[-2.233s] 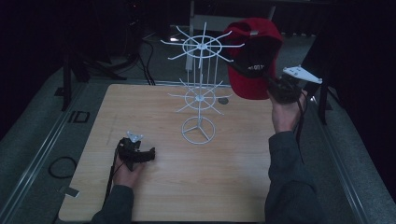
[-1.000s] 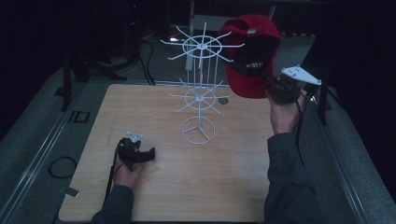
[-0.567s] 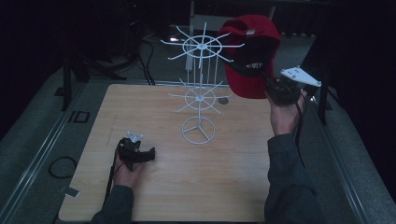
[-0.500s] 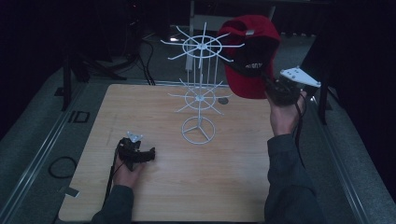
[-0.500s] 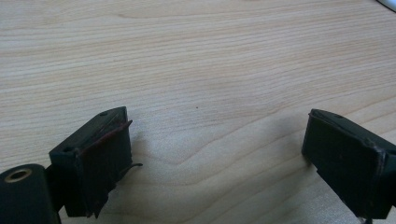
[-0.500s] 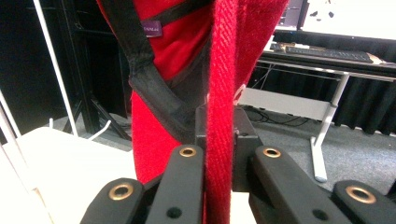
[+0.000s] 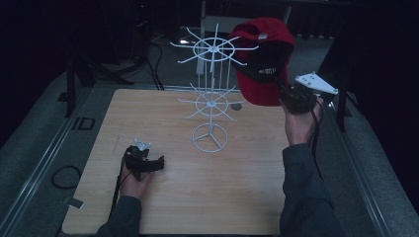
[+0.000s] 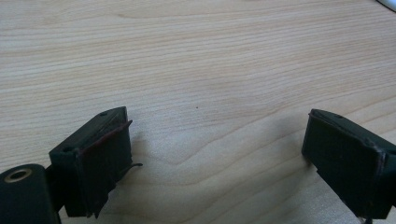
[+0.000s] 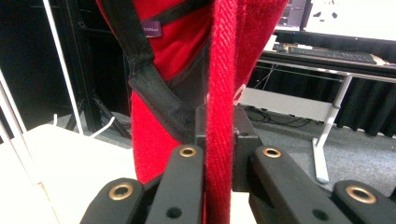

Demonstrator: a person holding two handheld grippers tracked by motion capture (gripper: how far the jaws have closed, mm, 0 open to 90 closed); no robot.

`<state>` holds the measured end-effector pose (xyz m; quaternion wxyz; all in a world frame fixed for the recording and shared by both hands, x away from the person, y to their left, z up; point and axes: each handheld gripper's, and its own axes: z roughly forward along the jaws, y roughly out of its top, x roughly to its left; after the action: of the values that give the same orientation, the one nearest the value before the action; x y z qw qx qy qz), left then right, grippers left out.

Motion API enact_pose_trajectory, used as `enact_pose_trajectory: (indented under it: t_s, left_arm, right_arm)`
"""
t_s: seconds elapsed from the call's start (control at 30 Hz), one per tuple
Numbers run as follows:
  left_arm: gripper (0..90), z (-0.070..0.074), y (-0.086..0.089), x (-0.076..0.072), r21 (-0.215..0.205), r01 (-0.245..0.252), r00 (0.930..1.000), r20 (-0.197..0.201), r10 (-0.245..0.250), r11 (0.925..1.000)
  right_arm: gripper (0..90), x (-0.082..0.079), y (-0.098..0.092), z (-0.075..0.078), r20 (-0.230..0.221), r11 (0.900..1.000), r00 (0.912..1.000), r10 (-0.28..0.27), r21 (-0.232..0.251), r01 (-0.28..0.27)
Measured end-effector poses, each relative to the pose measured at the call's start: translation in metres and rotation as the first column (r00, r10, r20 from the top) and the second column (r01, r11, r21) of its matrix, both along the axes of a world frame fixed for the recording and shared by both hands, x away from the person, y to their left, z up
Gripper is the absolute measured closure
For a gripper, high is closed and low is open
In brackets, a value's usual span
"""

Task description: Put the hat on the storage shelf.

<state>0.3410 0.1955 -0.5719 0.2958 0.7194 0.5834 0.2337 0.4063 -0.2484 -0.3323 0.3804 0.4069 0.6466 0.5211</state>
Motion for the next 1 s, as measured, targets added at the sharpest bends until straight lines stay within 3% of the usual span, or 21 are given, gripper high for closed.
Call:
enact_pose_trajectory:
  t_s: [0.4,1.0]
  left_arm:
    - [8.5,0.0,0.0,0.0,0.0,0.0,1.0,0.0,0.0,1.0]
    - [8.5,0.0,0.0,0.0,0.001,0.0,1.0,0.001,0.0,1.0]
  right_arm:
    - [85.8,-0.002,0.003,-0.006,0.003,1.0,0.9997,0.023,-0.021,-0.023]
    - [85.1,0.002,0.001,-0.026,-0.045,0.997,0.9974,0.057,-0.051,-0.059]
